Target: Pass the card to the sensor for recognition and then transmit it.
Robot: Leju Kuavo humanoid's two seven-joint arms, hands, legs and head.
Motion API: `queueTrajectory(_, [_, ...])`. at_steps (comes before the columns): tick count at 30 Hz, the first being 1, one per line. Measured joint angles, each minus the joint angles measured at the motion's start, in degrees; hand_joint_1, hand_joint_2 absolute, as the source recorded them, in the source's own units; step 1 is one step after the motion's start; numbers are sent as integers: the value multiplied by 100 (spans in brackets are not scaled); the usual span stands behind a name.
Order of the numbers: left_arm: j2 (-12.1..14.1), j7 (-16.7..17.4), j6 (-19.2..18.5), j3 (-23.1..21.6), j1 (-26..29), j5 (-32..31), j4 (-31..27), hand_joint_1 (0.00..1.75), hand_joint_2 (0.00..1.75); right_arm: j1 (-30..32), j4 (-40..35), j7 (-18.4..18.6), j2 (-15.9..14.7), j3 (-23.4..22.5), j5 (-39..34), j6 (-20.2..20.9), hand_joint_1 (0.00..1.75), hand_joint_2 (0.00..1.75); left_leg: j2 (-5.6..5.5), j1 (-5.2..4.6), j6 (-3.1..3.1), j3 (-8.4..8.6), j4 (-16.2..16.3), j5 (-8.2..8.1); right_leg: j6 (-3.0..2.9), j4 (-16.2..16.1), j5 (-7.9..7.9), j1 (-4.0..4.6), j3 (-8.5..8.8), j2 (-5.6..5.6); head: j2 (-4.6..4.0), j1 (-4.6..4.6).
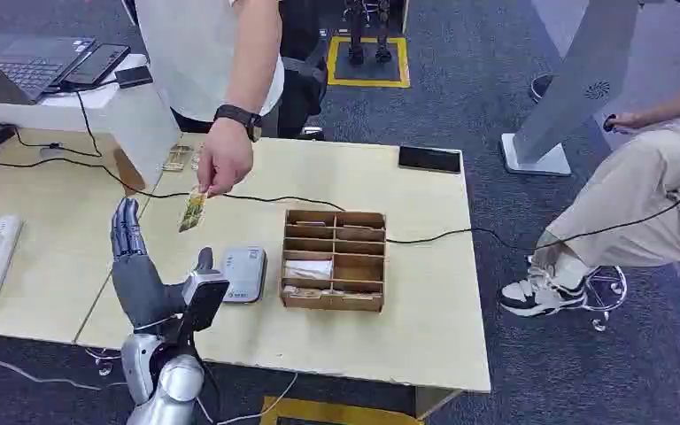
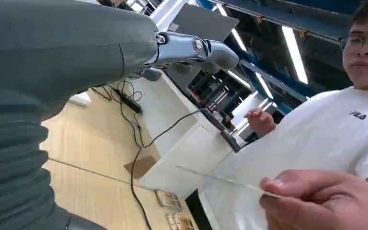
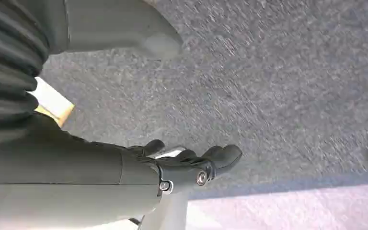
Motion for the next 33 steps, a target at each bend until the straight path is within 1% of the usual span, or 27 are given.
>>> queueTrajectory(5, [35,63,0,0,-13,-61,-26,0,175,-20,-30,18,-35,-83,-20,0,0,175,0,0,0,0,0,0,0,0,0,0,-1,0,0,0])
queueTrajectory(7, [74,186,0,-15,-50,-162,-61,0,175,-17,-54,20,-46,-111,2,0,0,175,0,0,0,0,0,0,0,0,0,0,-2,0,0,-2])
queueTrajectory(10, [164,470,0,-83,-216,-687,-68,0,175,-30,-39,-28,-65,-120,2,0,0,175,-1,1,0,0,0,1,0,0,0,2,-2,0,0,0])
queueTrajectory(13, [262,734,0,-105,-510,-1236,7,0,175,-53,113,-46,-120,-120,-17,0,0,175,0,2,-1,1,0,3,-7,0,5,2,-1,-1,0,-2])
queueTrajectory(15, [295,758,0,-105,-634,-1371,92,0,175,-65,203,-31,-133,-120,-20,0,0,175,1,1,-1,1,0,4,-8,0,6,2,-1,1,0,-2])
queueTrajectory(17, [299,631,0,-105,-692,-1311,125,0,175,-66,251,26,-133,-120,-15,0,0,175,3,1,-1,2,0,4,-8,0,6,1,-1,2,0,0])
queueTrajectory(18, [295,577,0,-105,-705,-1305,136,21,175,-63,267,33,-131,-120,-11,0,0,175,3,1,-1,1,0,4,-8,0,6,2,-2,2,0,0])
queueTrajectory(19, [284,520,0,-103,-705,-1303,136,30,175,-61,280,35,-131,-120,15,0,0,175,3,1,-1,1,0,3,-8,0,6,1,-2,2,0,-2])
queueTrajectory(20, [271,466,0,-103,-705,-1298,138,33,175,-61,284,46,-131,-120,39,0,0,175,3,1,-1,0,0,3,-8,0,6,1,-3,3,0,-2])
queueTrajectory(21, [258,422,0,-103,-705,-1257,138,30,175,-61,284,75,-131,-120,75,0,0,175,3,1,-1,0,0,3,-8,0,6,1,-4,3,0,0])
queueTrajectory(23, [214,321,0,-103,-704,-1128,138,31,175,-50,271,87,-131,-120,201,0,0,175,2,1,-1,-2,0,2,-7,0,5,1,-4,2,0,-2])
queueTrajectory(24, [188,269,0,-103,-703,-1104,138,37,175,-46,254,87,-129,-120,252,0,0,175,2,1,-1,-4,0,2,-7,0,5,1,-5,2,0,0])
queueTrajectory(25, [168,201,0,-103,-702,-1077,138,73,175,-42,221,85,-124,-120,330,0,0,175,2,0,-1,-4,0,2,-7,0,5,1,-5,2,0,0])
queueTrajectory(26, [129,127,0,-101,-702,-1043,138,93,175,-38,166,81,-118,-120,415,0,0,175,2,0,-1,-5,0,1,-7,0,5,0,-5,2,0,0])
queueTrajectory(27, [103,79,0,-98,-700,-1008,138,154,175,-38,129,74,-114,-120,450,0,0,175,2,0,-1,-5,0,1,-7,0,5,0,-5,2,0,0])
queueTrajectory(28, [76,26,0,-96,-696,-981,138,161,175,-38,98,74,-109,-120,463,0,0,175,2,0,-1,-5,0,1,-7,0,5,0,-5,2,0,0])
queueTrajectory(29, [44,-26,0,-90,-686,-953,138,162,175,-37,61,77,-109,-127,481,0,0,175,2,-1,-1,-5,0,1,-7,0,5,0,-5,1,0,-2])
queueTrajectory(30, [24,-59,0,-87,-676,-933,138,152,175,-35,33,81,-107,-136,518,0,0,175,2,-1,-1,-5,0,1,-7,0,5,0,-5,1,0,0])
queueTrajectory(31, [-7,-92,0,-81,-659,-916,138,145,175,-33,2,79,-100,-146,525,0,0,175,2,-1,-1,-5,0,1,-7,-1,5,-1,-5,1,0,0])
queueTrajectory(32, [-26,-96,0,-79,-641,-909,142,154,175,-34,-30,79,-98,-166,522,0,0,175,2,-1,-1,-4,0,1,-7,-1,5,-1,-5,1,0,-2])
queueTrajectory(33, [-46,-90,0,-74,-631,-909,153,155,175,-32,-57,70,-94,-177,522,0,0,175,2,-1,-1,-5,0,1,-7,-1,5,-1,-5,1,0,2])
